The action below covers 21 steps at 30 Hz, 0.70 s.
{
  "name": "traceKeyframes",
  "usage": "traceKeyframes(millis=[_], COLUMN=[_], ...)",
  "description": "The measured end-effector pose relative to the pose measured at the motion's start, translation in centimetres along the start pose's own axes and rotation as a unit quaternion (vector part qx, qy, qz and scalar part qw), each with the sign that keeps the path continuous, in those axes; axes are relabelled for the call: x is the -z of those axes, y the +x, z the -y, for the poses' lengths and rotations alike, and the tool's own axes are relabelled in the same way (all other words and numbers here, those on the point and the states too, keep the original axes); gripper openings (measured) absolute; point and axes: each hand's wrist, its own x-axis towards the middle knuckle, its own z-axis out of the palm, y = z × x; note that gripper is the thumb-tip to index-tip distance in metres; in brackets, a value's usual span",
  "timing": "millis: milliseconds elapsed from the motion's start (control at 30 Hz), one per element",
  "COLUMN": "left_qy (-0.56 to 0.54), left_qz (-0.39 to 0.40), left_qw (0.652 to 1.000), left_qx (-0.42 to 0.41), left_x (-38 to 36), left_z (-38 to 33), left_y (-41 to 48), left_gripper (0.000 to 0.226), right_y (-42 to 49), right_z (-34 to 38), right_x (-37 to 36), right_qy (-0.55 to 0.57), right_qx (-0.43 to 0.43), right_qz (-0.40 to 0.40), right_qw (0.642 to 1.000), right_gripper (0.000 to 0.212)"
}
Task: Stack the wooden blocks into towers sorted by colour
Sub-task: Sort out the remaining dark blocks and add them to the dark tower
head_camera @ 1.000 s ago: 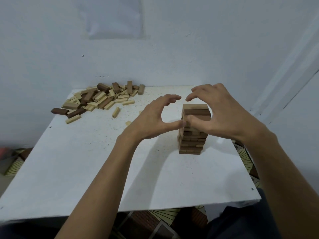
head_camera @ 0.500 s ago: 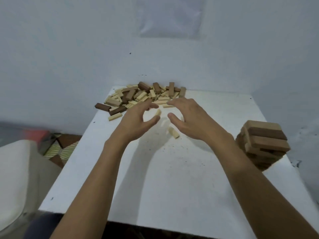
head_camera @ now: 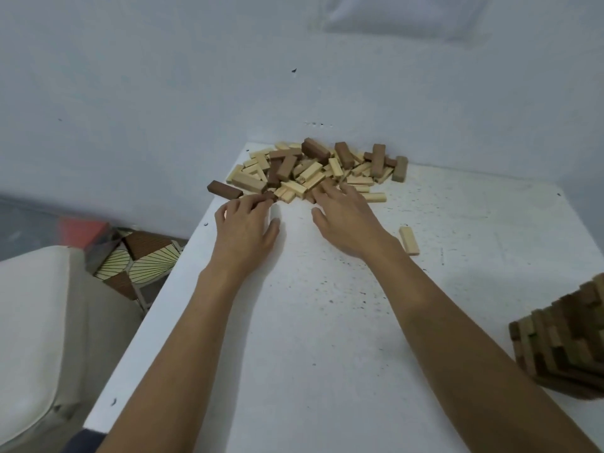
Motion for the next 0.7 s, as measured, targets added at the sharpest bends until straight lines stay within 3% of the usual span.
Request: traceKeyframes(millis=[233,367,700], left_qy=[-0.016,-0.028,-0.106], left_qz=[0.0,0.044,0.031], left_qw=[1.0,0.998,0.989], left_qx=[-0.022,-0.04,-0.095], left_x=[-0.3,0.2,0.2], left_z=[-0.5,-1.3,-3.5], left_y=[-0.7,-1.5,-4.1], left_gripper=[0.043,0.051,0.032], right_y=[-1.9,-3.9,-8.4], right_z=[0.5,1.0,1.7], right_x=[0.0,0.3,0.2], right_qy=[-0.011,-0.001,0.112], right_qx=[0.03,0.069,0.094], right_qz=[-0.023,-0.033,-0.027], right_qw=[0.999,0.997,0.989], right_gripper=[0.05,0.034,0.036])
